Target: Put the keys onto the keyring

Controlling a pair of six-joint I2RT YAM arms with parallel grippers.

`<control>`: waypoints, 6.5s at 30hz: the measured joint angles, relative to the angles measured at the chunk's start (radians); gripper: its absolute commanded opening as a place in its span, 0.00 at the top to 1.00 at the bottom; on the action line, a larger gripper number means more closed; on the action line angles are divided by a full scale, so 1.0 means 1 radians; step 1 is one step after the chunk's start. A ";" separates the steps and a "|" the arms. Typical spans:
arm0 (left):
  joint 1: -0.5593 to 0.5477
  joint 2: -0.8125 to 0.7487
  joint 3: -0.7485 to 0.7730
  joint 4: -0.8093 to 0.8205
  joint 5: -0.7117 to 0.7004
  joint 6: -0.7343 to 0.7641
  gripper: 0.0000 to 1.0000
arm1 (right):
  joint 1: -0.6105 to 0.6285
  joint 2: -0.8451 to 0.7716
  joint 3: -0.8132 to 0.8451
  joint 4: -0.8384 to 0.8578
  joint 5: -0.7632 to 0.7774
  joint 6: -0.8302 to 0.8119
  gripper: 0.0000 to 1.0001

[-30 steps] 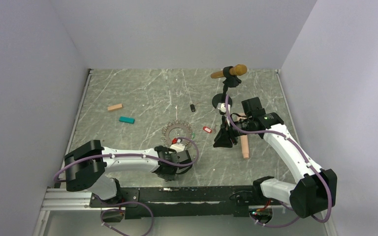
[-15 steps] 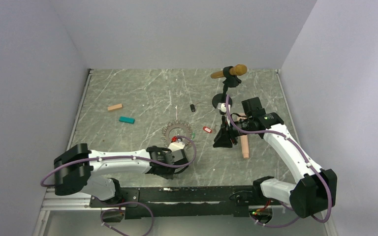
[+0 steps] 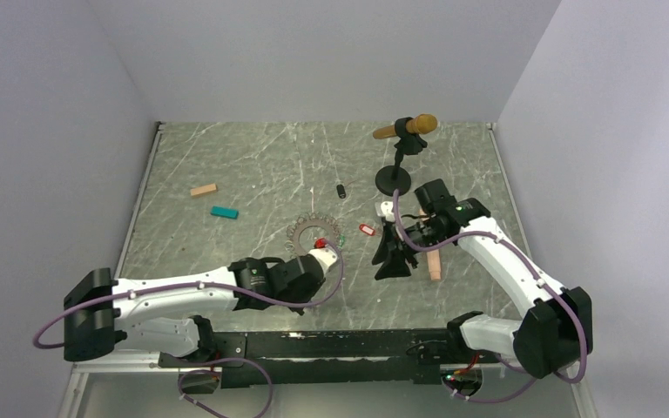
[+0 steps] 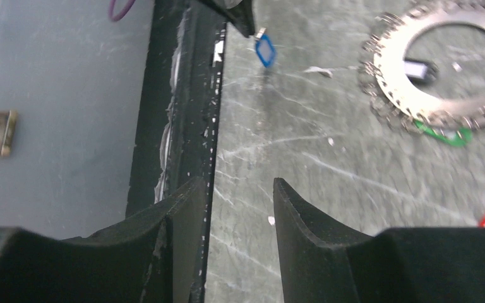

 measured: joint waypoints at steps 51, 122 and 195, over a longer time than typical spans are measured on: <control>0.381 0.041 0.154 0.072 0.764 0.151 0.97 | 0.207 0.128 0.018 0.263 -0.024 0.132 0.58; 0.456 -0.713 -0.482 0.545 0.429 0.085 0.36 | 0.344 0.332 0.091 0.485 0.131 0.163 1.00; 0.288 -0.368 -0.433 0.933 0.478 0.391 0.76 | 0.180 0.258 0.078 0.605 -0.267 0.412 1.00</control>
